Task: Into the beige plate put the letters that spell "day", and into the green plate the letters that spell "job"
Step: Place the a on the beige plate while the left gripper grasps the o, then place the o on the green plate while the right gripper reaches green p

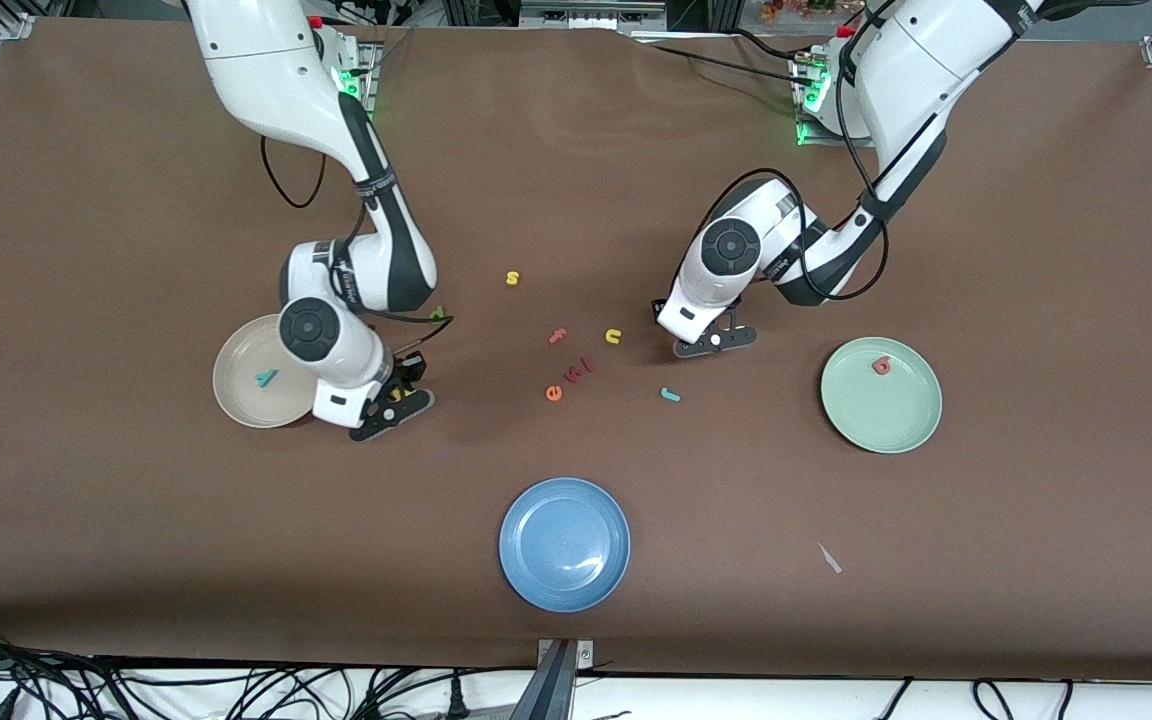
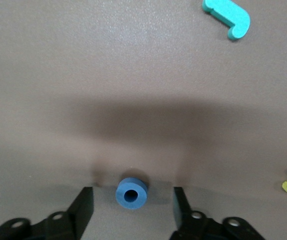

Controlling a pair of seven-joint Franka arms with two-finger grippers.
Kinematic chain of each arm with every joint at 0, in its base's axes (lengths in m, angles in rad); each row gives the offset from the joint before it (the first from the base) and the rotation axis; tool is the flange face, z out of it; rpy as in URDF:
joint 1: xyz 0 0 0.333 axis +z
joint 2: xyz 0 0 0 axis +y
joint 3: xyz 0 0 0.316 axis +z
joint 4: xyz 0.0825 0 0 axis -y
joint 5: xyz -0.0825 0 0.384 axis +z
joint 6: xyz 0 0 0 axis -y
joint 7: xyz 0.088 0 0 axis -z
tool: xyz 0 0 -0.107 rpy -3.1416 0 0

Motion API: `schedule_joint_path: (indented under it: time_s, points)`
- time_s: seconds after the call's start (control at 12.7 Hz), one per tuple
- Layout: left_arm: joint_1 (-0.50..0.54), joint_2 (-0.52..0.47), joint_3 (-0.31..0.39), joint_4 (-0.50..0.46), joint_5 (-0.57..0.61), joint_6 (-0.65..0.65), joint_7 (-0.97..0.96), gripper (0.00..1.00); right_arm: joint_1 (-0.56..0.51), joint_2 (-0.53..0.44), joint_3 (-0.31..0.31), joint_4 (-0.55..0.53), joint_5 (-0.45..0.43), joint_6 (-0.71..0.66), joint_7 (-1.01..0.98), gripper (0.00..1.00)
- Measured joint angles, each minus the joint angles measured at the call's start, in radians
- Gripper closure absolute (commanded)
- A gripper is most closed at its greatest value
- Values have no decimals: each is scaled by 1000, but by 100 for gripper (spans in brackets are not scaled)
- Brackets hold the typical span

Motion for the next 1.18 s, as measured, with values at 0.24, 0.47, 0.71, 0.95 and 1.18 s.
schedule_joint_path:
  time_s: [0.24,0.47,0.71,0.95,1.18]
  points:
    - [0,1,0,0,0,0,0,44,-22,-47,-104,8,0,-158,-15,84]
    - [0,6,1,0,0,0,-1,81,-42,-72,-205,1,2,-238,-51,83]
    - [2,5,0,2,0,5,-3,98,-69,-64,-212,-36,20,-238,-56,63]
    - [6,5,0,3,0,4,-5,98,-69,-49,-211,-45,26,-237,-55,0]
    - [14,-11,0,18,0,-53,-4,98,-65,-51,-206,-41,32,-241,-48,0]
